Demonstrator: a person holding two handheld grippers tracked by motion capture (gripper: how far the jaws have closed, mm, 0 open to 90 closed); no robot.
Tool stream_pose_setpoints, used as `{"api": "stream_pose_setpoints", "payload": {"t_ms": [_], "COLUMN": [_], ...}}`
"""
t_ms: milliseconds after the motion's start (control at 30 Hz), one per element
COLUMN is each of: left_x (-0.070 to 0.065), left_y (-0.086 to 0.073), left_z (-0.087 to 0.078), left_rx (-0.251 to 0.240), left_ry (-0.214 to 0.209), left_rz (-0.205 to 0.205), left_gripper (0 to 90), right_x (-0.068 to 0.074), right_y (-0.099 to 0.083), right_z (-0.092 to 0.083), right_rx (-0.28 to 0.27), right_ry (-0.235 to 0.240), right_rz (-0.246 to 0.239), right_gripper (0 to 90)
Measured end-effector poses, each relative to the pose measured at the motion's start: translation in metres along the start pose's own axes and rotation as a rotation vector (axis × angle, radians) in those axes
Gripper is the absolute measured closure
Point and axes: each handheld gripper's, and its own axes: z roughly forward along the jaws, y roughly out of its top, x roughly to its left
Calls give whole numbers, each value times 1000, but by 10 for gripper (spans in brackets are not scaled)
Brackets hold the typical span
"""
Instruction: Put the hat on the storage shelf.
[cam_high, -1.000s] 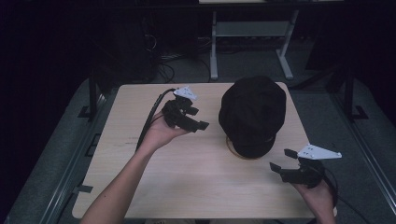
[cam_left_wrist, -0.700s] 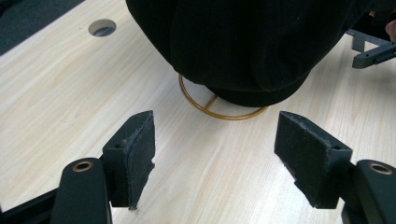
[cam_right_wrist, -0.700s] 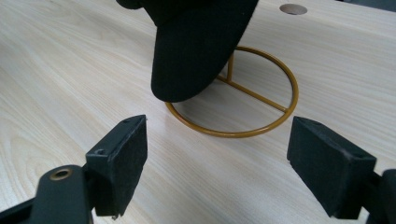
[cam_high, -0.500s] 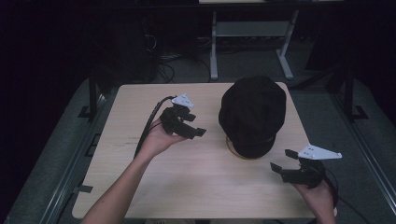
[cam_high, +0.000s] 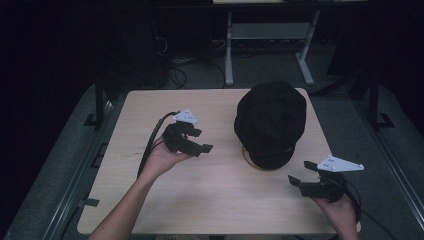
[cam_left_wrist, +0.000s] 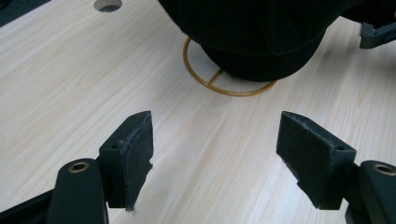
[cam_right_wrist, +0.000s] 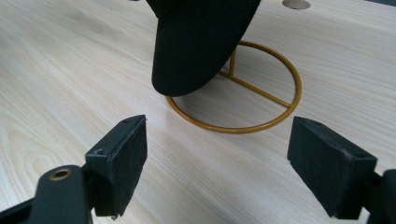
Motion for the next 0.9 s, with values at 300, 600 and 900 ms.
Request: {"api": "stream_pose_setpoints", "payload": {"t_ms": [300,600,900], "left_x": [2,-1,0], "left_y": [-15,-29,-48], "left_z": [-7,-11,-14], "left_rx": [-13,-10,-8], "left_ry": [20,37,44], "left_rz": [-18,-20,-43], "left_gripper": [264,264,264], "right_x": [2,2,2], "right_y": [-1,-1,-2], "right_z": [1,1,1], "right_rx": [13,19,20], "right_ry": [-4,-4,-5], "right_rz": [-6,-9,-18], "right_gripper": [195,196,196]}}
